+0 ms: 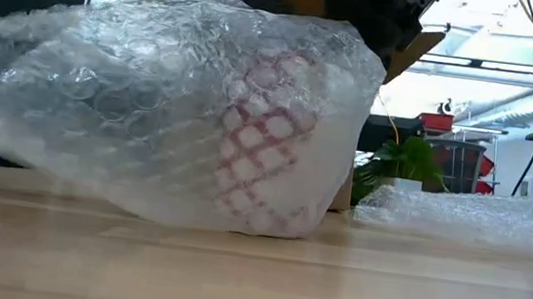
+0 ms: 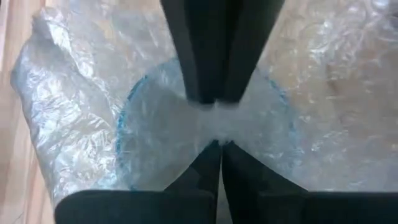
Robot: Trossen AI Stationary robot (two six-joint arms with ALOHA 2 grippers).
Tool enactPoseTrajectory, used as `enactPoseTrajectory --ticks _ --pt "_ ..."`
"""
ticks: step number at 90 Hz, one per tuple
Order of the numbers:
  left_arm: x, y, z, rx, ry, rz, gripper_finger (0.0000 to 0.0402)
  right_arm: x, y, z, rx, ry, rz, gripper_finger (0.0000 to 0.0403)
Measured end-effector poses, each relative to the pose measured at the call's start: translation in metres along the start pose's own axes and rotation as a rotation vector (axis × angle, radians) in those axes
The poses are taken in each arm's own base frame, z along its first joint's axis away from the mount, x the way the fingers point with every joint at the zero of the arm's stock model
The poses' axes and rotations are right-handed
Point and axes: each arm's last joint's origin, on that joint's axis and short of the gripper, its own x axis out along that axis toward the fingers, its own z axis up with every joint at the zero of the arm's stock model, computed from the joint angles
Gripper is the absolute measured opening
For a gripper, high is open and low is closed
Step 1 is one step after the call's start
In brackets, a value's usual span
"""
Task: Wrap mug
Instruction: Wrap the red mug with bubble wrap
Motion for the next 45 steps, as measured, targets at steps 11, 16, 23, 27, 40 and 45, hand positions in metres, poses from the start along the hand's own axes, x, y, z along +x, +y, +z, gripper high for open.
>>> enactPoseTrajectory --ticks 11,16,23,27,40,45 --pt "-0.016 -0.006 0.006 -0.016 0.026 -0.008 0.0000 0.000 -0.001 -0.002 -0.005 0.015 -0.007 0.0000" --pt "-0.023 -0.009 0.006 -0.019 0.053 -0.007 0.0000 0.000 -0.001 -0.002 -0.005 0.016 -0.007 0.0000" --pt "-0.034 -0.012 0.008 -0.022 0.064 0.023 0.0000 0.000 -0.001 -0.002 -0.005 0.015 -0.007 0.0000" --pt "-0.041 -0.014 0.010 -0.017 0.062 0.046 0.0000 0.000 -0.001 -0.002 -0.005 0.015 -0.007 0.0000" --pt "-0.063 -0.015 -0.001 -0.065 0.183 0.170 0.0000 0.000 -0.001 -0.001 -0.004 0.012 -0.007 0.0000" --pt "-0.069 -0.015 -0.011 -0.074 0.253 0.253 0.0000 0.000 -0.001 -0.001 -0.004 0.011 -0.007 0.0000"
